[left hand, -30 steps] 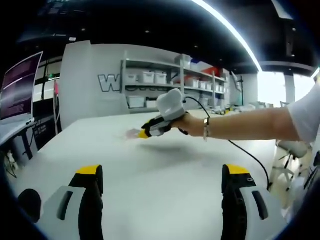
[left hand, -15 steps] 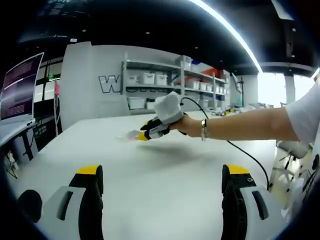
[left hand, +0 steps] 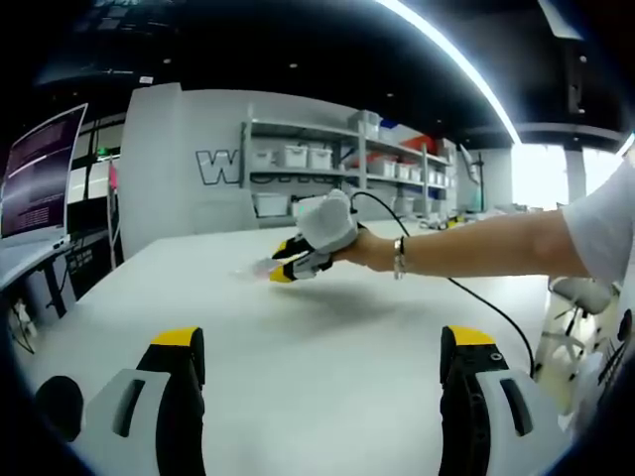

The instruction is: Open the resealable bag by pulling the two sides of the seal apart until the entire bag opening is separated and visibly accessible.

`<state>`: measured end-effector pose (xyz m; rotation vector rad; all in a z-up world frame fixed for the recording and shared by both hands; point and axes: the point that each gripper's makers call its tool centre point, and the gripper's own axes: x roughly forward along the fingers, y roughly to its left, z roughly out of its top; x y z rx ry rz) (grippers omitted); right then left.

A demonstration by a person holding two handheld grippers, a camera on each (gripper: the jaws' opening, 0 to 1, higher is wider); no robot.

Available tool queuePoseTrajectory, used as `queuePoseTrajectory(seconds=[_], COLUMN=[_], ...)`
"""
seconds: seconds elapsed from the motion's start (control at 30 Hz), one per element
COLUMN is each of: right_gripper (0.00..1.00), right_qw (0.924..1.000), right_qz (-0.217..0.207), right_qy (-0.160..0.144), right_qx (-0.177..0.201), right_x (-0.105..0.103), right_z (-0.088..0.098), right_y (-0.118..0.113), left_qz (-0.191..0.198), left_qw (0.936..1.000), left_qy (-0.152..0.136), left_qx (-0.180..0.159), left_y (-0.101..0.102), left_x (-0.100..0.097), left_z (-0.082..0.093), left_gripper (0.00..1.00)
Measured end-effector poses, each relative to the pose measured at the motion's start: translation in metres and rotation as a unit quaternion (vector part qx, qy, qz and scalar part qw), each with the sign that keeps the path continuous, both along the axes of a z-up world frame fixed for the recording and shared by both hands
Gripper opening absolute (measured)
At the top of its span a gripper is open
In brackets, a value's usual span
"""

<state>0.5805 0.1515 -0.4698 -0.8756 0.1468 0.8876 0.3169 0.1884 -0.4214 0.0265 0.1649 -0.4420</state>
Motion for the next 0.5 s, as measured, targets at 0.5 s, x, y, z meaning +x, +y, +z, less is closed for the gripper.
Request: queuePoseTrajectory(seconds=[0.5], right_gripper=[0.25], right_qw=[0.9991], right_qz=[0.012], right_qy=[-0.016], right_qx=[-0.038], right_x=[0.0092], right_z=[-0.0083], right_y=[0.0032], left_qz=[-0.001], left_qw=[1.0000], left_qy=[-0.004], left_qx=[0.000], left_y=[0.0013], left_x=[0.0021], left_z=[0.0016], left_gripper=[0.97])
